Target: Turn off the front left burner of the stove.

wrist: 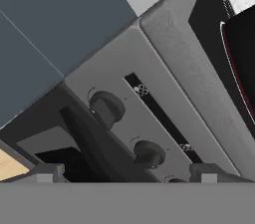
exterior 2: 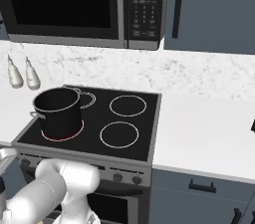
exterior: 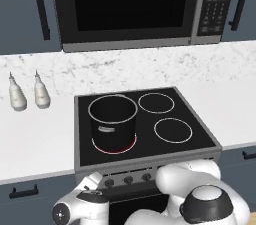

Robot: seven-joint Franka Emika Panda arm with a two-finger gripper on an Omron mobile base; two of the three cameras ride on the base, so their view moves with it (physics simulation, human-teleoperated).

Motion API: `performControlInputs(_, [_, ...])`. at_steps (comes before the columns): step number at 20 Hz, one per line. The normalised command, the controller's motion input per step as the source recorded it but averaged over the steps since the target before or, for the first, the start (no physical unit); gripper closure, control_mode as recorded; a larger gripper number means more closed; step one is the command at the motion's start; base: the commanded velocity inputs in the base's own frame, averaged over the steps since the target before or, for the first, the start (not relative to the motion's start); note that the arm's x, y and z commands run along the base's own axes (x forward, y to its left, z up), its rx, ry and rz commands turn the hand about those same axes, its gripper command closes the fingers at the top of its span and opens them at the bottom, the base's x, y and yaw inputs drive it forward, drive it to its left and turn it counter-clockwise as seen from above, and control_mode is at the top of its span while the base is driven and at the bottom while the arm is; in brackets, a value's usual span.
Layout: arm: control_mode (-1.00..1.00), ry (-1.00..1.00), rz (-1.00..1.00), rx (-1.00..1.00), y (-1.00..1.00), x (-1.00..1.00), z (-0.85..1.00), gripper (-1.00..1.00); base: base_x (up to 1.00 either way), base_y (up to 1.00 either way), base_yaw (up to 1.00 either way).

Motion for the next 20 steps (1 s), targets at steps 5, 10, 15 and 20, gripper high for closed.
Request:
performControlInputs(5, [-1.00,0.00,0.00,-0.06,0.13,0.01,-0.09,-1.00,0.00,0.00,0.00])
performControlInputs(10, [-1.00,-0.02,0.00,-0.09,0.00,0.00,-0.06,-1.00,0.00,0.00,0.00])
performControlInputs(15, [-1.00,-0.16,0.08,-0.09,0.00,0.03,-0.19,-1.00,0.00,0.00,0.00])
performControlInputs(20, [-1.00,-0.22,0.10,-0.04,-0.01,0.03,-0.10,-1.00,0.00,0.00,0.00])
